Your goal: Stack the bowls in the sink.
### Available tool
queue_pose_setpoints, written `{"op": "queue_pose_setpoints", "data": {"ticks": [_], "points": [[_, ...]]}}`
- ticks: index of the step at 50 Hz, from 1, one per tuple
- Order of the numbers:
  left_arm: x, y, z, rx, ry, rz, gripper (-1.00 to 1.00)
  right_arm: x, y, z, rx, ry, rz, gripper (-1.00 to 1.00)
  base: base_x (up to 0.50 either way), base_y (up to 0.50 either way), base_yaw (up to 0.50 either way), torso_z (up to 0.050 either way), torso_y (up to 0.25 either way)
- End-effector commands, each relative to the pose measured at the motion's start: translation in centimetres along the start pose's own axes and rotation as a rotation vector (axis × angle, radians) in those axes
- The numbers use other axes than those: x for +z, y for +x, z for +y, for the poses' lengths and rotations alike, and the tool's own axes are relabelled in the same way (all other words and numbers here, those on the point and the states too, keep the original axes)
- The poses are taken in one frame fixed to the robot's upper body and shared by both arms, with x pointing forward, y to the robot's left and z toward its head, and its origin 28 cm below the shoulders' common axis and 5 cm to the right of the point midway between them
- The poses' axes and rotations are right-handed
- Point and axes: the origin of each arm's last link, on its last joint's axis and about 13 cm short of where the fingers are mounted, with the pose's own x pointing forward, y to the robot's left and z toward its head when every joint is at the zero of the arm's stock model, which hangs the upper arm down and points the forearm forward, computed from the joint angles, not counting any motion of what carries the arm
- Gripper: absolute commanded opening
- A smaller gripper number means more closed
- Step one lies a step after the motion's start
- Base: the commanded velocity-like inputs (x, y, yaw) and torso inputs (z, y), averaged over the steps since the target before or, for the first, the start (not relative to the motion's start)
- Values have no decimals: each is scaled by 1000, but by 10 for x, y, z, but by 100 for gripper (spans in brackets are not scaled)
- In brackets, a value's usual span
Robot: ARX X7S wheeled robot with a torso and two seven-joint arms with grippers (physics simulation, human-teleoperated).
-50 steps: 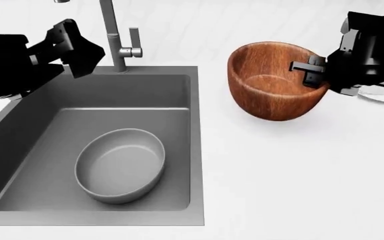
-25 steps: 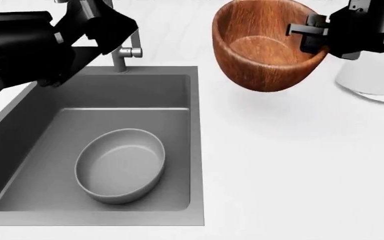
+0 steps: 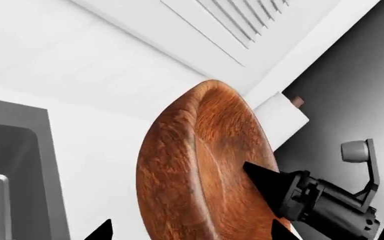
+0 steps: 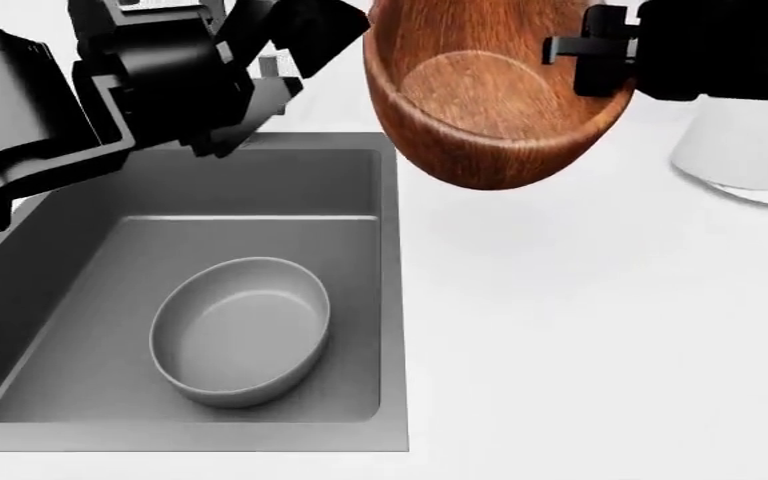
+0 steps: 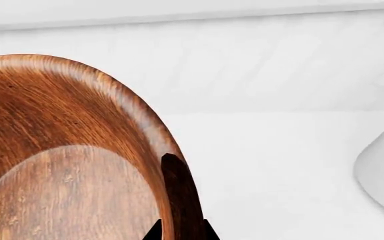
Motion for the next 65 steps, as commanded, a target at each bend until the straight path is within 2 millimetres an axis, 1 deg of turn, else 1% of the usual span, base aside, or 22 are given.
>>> {"op": "queue_pose_setpoints", "data": {"ticks": [1,19,32,44,45,63,64,65], "points": [[-2,14,0,-36,-21,19,100,-1,-8,4,35,-27,-31,-100,0,0,0,0,0],[-2,27,-1,-56,-21,54,100,-2,-7,10,63,-44,-29,-100,0,0,0,0,1],[-8,39,11,1,-21,82,100,-4,-9,10,74,-48,-33,-100,0,0,0,0,0],[-15,46,18,50,-3,114,100,-5,-11,12,85,-49,-33,-100,0,0,0,0,1],[-16,46,19,52,-1,118,-100,-5,-11,12,87,-49,-34,-100,0,0,0,0,0],[-18,48,21,73,-2,115,-100,-5,-17,12,121,-53,-38,-100,0,0,0,0,0],[-18,48,21,74,-1,114,-100,-4,-17,12,126,-50,-39,100,0,0,0,0,10],[-18,48,21,75,-1,112,-100,-4,-18,12,131,-46,-38,100,0,0,0,0,0]]}}
